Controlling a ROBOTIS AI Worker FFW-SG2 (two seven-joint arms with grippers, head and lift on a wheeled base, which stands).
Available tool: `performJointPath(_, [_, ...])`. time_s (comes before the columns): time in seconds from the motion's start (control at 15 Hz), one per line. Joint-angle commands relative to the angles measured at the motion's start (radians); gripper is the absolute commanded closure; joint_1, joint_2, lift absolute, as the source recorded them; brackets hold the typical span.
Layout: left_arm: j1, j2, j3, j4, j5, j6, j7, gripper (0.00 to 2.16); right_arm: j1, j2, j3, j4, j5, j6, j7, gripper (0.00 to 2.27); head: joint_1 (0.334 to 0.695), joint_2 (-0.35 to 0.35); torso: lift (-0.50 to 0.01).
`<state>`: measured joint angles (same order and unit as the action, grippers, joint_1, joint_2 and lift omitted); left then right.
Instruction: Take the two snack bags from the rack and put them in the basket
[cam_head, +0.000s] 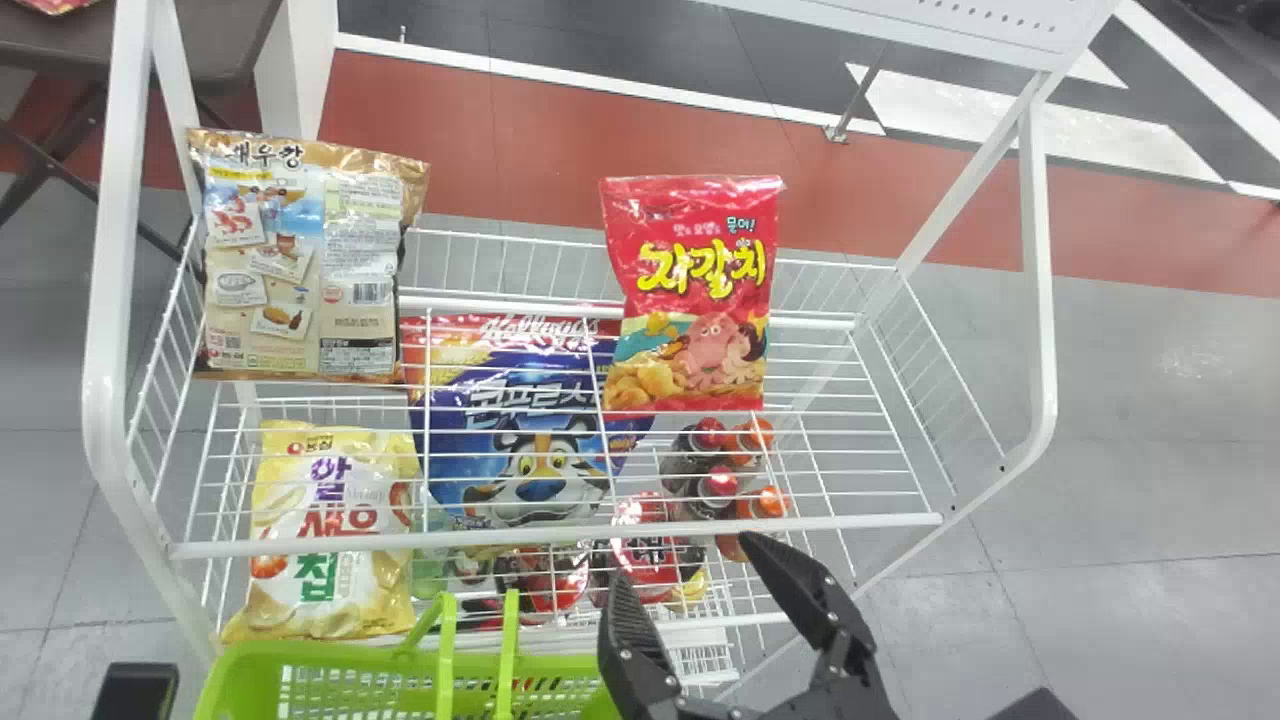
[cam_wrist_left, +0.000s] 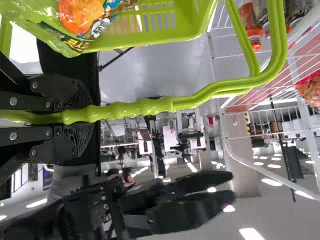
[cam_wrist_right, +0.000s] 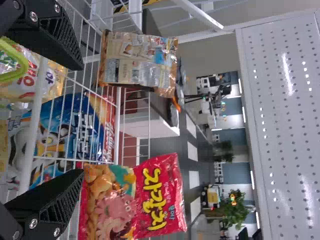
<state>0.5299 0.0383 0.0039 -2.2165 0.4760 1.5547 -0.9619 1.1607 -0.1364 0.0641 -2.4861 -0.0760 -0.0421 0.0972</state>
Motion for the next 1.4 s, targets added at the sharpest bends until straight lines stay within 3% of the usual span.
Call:
performJointPath(0.0, [-0.007,0.0,0.001,0.003,0.003,0.0,0.0,1.88,0.027,0.0,-0.01,-0.008,-0.004,-0.069,-0.002,0.08,0.695,-0.35,-0.011])
performJointPath(1.33, [0.001,0.0,0.001,-0.006,0.009,0.017,-0.001,1.88,0.014,-0.003,0.01,0.001,0.004,-0.127,-0.005,0.1,0.695,-0.35,-0.011])
